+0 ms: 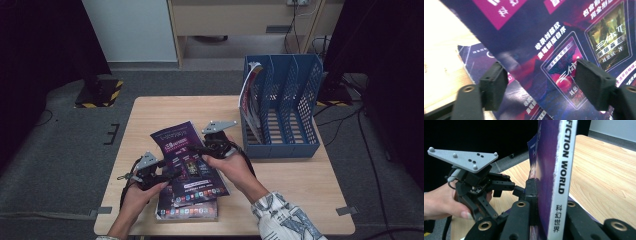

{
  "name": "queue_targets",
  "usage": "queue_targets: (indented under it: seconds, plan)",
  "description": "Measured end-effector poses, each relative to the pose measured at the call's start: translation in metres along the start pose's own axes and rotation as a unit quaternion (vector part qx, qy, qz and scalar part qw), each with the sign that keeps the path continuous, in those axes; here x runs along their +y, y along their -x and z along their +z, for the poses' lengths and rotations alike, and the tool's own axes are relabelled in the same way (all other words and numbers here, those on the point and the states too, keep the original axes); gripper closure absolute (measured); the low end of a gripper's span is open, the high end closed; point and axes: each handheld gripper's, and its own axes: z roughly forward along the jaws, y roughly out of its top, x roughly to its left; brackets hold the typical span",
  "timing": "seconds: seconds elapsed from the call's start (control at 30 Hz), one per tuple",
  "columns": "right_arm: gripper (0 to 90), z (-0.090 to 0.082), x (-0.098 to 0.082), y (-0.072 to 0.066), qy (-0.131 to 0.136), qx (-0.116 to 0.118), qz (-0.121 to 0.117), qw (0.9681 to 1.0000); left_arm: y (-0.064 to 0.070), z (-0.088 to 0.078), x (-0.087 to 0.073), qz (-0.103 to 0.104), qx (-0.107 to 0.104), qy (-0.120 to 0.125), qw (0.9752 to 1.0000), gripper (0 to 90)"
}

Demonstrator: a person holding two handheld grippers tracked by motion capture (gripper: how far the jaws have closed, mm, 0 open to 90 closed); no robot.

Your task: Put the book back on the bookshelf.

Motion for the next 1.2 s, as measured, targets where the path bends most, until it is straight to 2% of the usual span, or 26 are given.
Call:
queue_targets:
  seconds: [0.2, 0.3, 0.37, 0.53, 0.73, 1.0, 1.2]
  plan:
    - [82.8, -0.002, 0.0, 0.0, 0.003, 0.004, -0.003, 1.0, -0.005, -0.007, 0.002, -0.013, 0.004, 0.002, 0.9999, 46.2]
    - [82.7, -0.002, -0.001, 0.001, 0.003, 0.006, -0.006, 1.0, -0.007, -0.008, 0.002, -0.009, 0.008, -0.003, 0.9999, 56.7]
    - [82.7, -0.002, -0.001, 0.001, 0.001, 0.003, -0.007, 1.0, -0.006, -0.01, 0.002, 0.003, 0.02, -0.006, 0.9998, 64.5]
    - [82.8, -0.002, -0.003, 0.002, 0.002, 0.002, -0.004, 1.0, -0.005, -0.01, 0.003, 0.017, 0.028, -0.014, 0.9994, 70.1]
    - [82.7, -0.002, -0.004, 0.003, 0.002, 0.0, -0.005, 1.0, -0.005, -0.011, 0.004, 0.023, 0.03, -0.014, 0.9992, 73.5]
    - [82.6, -0.006, -0.004, 0.005, 0.004, -0.002, -0.008, 1.0, -0.003, -0.015, 0.007, 0.024, 0.036, -0.002, 0.9991, 75.8]
    - [82.2, -0.008, -0.005, 0.004, 0.004, -0.003, -0.017, 0.9998, -0.002, -0.017, 0.008, 0.033, 0.041, 0.004, 0.9986, 76.5]
